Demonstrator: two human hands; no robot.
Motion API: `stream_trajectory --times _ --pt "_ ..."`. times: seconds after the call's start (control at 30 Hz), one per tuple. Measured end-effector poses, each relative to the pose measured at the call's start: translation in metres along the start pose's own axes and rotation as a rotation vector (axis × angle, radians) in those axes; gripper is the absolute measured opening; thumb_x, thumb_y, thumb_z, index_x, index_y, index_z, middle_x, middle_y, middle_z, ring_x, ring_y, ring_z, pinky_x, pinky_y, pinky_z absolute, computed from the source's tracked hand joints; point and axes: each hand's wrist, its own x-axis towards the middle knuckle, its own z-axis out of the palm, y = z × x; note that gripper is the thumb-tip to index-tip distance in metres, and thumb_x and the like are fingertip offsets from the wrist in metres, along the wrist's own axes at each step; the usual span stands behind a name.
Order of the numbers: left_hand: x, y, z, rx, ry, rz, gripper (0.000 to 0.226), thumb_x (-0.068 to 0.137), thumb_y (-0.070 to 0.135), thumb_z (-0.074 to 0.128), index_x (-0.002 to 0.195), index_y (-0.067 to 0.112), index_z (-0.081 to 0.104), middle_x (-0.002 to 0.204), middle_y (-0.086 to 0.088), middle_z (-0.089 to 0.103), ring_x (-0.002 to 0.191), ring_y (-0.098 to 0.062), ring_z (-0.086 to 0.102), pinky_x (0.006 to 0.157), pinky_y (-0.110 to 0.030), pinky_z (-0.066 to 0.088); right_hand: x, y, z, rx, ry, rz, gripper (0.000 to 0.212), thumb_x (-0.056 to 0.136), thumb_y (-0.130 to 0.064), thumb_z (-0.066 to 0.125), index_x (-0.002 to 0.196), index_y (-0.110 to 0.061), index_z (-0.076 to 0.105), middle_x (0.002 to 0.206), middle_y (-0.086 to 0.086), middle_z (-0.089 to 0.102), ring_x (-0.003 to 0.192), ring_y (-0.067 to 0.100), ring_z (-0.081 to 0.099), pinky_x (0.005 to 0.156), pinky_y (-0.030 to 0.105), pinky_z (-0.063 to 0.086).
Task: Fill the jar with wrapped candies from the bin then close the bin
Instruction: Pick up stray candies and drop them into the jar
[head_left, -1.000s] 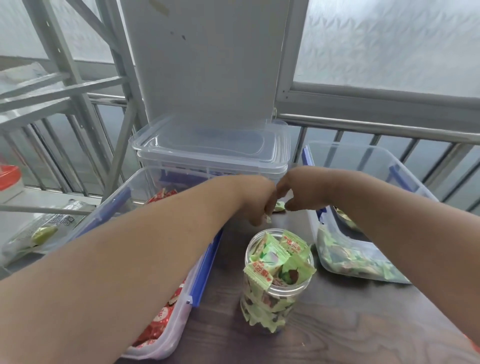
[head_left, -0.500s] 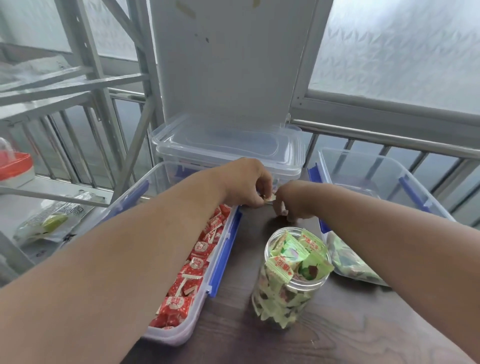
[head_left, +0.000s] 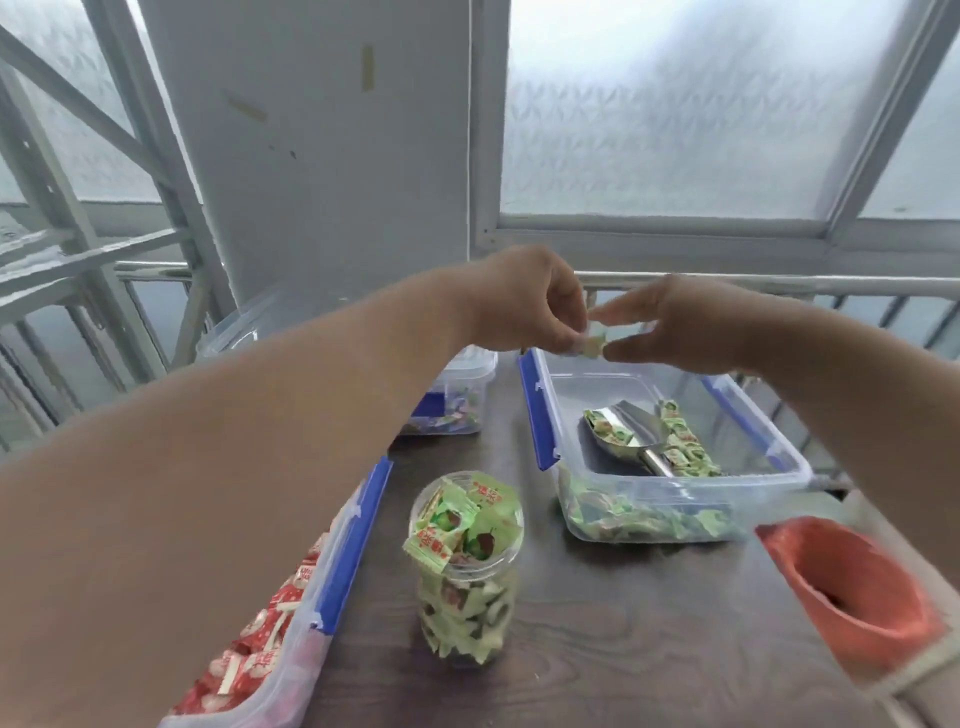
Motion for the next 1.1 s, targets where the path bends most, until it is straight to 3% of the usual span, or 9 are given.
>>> stream_trajectory --times 0.13,0.3,0.4,0.53,0.63,0.73,0.9,1.0,1.1 --pt "0.022 0.029 0.029 0.409 -0.292 -0.070 0.050 0.100 0.047 0.078 0.146 0.032 0.070 0.150 0.008 0.066 0.137 -0.020 0.063 0.117 -0.039 0.046 -0.037 0.056 0.005 -0.225 -0.079 0.320 0.053 0.097 -0.050 0.059 0.146 -0.029 0.057 0.145 0.006 0.059 0.130 0.029 0.056 0.106 0.036 0.044" --pt "0.018 0.024 0.062 0.421 -0.464 -0.129 0.037 0.108 0.041 0.067 0.145 0.040 0.070 0.149 0.010 0.062 0.137 -0.019 0.060 0.114 -0.036 0.043 -0.077 0.087 0.051 -0.082 -0.215 0.506 0.055 0.094 -0.042 0.065 0.142 -0.014 0.060 0.138 0.012 0.063 0.123 0.029 0.060 0.104 0.034 0.049" --pt "0.015 0.009 0.068 0.406 -0.430 -0.160 0.026 0.106 0.043 0.068 0.127 0.035 0.081 0.125 0.015 0.075 0.117 -0.013 0.070 0.107 -0.041 0.055 -0.078 0.090 0.065 0.032 -0.123 0.518 0.058 0.092 -0.036 0.067 0.147 -0.017 0.056 0.146 0.010 0.058 0.129 0.029 0.057 0.106 0.034 0.047" --pt "0.004 -0.008 0.058 0.375 -0.368 -0.218 0.023 0.106 0.041 0.069 0.120 0.030 0.083 0.097 0.023 0.071 0.092 0.000 0.068 0.087 -0.031 0.052 -0.067 0.076 0.075 0.073 -0.077 0.493 0.047 0.092 -0.028 0.060 0.136 -0.013 0.064 0.137 0.011 0.063 0.119 0.029 0.062 0.097 0.035 0.054" --pt "-0.010 -0.022 0.051 0.363 -0.317 -0.240 0.020 0.106 0.041 0.069 0.119 0.034 0.083 0.105 0.016 0.075 0.094 -0.005 0.070 0.093 -0.036 0.058 -0.057 0.062 0.083 0.118 -0.065 0.495 0.044 0.092 -0.026 0.059 0.133 -0.012 0.063 0.132 0.013 0.064 0.115 0.031 0.063 0.095 0.037 0.055" --pt "-0.025 -0.033 0.035 0.260 -0.219 -0.240 0.025 0.105 0.044 0.071 0.127 0.038 0.078 0.119 0.009 0.076 0.105 -0.010 0.072 0.102 -0.039 0.058 -0.050 0.053 0.089 0.065 0.000 0.470 0.055 0.090 -0.042 0.055 0.139 -0.016 0.054 0.135 0.013 0.057 0.117 0.032 0.059 0.096 0.040 0.052" --pt "-0.059 -0.075 -0.001 0.291 0.027 -0.212 0.042 0.099 0.035 0.080 0.140 0.032 0.072 0.140 0.005 0.070 0.116 -0.014 0.067 0.110 -0.042 0.054 -0.024 0.007 0.086 0.102 0.112 0.197 0.068 0.095 -0.049 0.057 0.157 -0.025 0.039 0.164 0.007 0.030 0.151 0.026 0.028 0.122 0.043 0.027" --pt "-0.070 -0.103 -0.003 0.438 -0.002 -0.331 0.061 0.096 0.037 0.083 0.152 0.024 0.063 0.160 0.002 0.058 0.142 -0.022 0.057 0.120 -0.039 0.043 0.000 -0.029 0.091 0.157 0.098 0.075 0.066 0.098 -0.045 0.058 0.158 -0.029 0.035 0.166 -0.001 0.029 0.152 0.023 0.028 0.122 0.039 0.024" --pt "-0.073 -0.120 0.007 0.512 0.003 -0.409 0.041 0.098 0.031 0.080 0.137 0.022 0.068 0.146 -0.005 0.067 0.131 -0.027 0.064 0.112 -0.042 0.051 0.018 -0.050 0.100 0.224 0.100 0.034 0.065 0.099 -0.042 0.059 0.158 -0.027 0.037 0.163 -0.004 0.036 0.149 0.021 0.033 0.120 0.037 0.027"
